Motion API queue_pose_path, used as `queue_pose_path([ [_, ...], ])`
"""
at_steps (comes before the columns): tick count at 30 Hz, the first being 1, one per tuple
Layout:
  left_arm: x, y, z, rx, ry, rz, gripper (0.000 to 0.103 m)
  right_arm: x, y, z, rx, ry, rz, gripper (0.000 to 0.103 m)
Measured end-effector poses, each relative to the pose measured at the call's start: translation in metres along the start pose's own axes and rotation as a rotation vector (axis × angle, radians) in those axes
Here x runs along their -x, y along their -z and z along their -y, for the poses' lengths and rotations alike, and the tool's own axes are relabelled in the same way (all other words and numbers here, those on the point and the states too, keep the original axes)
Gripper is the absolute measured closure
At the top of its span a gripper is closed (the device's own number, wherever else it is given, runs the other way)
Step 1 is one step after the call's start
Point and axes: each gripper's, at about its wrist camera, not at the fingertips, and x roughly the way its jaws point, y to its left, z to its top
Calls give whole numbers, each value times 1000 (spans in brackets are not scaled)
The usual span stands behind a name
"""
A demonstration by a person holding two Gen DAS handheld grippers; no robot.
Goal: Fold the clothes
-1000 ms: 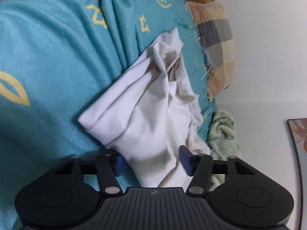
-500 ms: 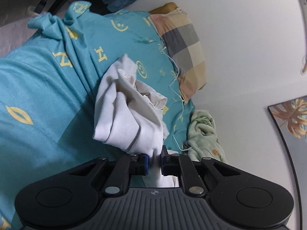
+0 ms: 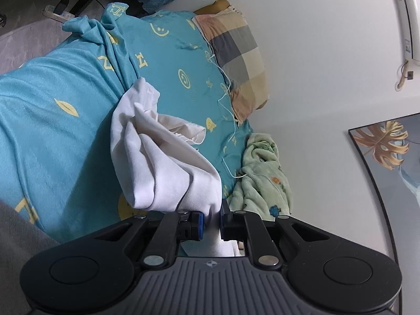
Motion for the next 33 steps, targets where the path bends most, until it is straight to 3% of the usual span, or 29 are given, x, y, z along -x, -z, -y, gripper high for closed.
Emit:
queue_pose_path([
  [4,-5,-2,7,8,11,24,91,-2,-4,-2,-15,-4,4,91],
  [11,-45,-30,17,25,10,33,91,-31,-39,-7,-46,-7,14,91],
  [17,-96,-72,18,35,0,38,90,-77,-77,-11,-68,26,-2,91],
  [24,-162,-121,-7,-13,-56,18,89,-148,-117,-15,-51,79,-25,91],
  [33,-236,-169,-48,-89,-120,-32,89,-235,-142,24,-48,118,-92,89],
])
